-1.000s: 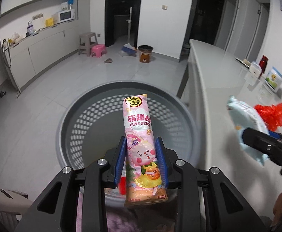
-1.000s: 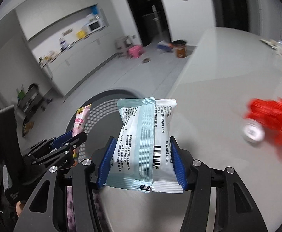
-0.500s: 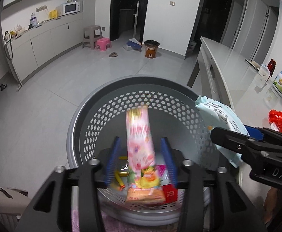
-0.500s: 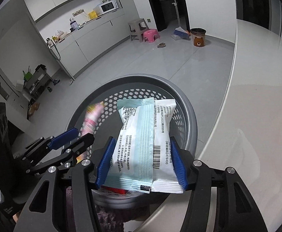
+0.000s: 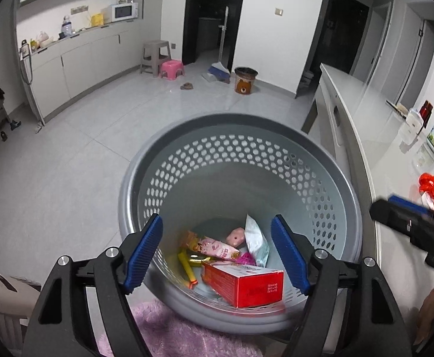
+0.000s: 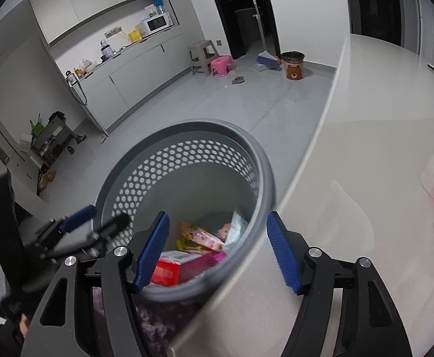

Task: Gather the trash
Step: 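Carry the packet and wrapper over the basket and open both grippers, then move both tools back from the basket to the table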

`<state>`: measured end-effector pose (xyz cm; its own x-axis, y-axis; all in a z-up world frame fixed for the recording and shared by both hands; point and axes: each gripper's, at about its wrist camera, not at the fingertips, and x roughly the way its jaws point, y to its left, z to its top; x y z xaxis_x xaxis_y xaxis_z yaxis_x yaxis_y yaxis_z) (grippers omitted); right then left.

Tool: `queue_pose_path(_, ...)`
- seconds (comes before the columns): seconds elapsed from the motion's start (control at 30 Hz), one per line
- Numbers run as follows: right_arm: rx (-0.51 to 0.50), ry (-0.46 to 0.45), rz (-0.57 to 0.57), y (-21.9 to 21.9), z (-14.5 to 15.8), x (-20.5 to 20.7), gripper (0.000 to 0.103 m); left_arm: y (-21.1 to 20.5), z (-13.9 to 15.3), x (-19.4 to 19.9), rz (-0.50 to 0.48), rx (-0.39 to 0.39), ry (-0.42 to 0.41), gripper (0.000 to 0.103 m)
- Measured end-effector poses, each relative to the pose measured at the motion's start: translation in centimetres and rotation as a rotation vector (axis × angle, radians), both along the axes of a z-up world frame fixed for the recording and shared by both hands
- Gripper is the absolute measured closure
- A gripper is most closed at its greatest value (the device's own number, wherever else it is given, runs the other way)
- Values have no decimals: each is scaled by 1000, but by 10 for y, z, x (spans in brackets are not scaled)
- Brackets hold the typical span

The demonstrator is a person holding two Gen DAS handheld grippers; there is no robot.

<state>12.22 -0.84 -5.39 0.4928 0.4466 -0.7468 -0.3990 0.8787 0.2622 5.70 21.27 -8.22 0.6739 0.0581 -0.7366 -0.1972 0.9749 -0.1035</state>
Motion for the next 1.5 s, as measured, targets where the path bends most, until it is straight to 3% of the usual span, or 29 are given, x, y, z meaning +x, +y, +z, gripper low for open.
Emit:
queue_pose_path(0.4,24,-32,-30,-28,-3,-27,33,-11,13,-17,17,59,-39,18)
queue_pose_path(0.7,44,-56,-57,-52,10,-50,33,-26,23,-25,4,75,-36,18)
queue_pose_path(0.9,29,-86,-168,-109,17,-70,33,-59,38,-28,-49,66,-62,17)
queue_pose_path(1.23,6,-109,-461,-235,28,-78,33,-135,58,-11,-175,25,-104,14)
queue_pose_path(1.5,2,-160,-484,-274,50,-57,28,-192,66,5,-254,41,-111,14)
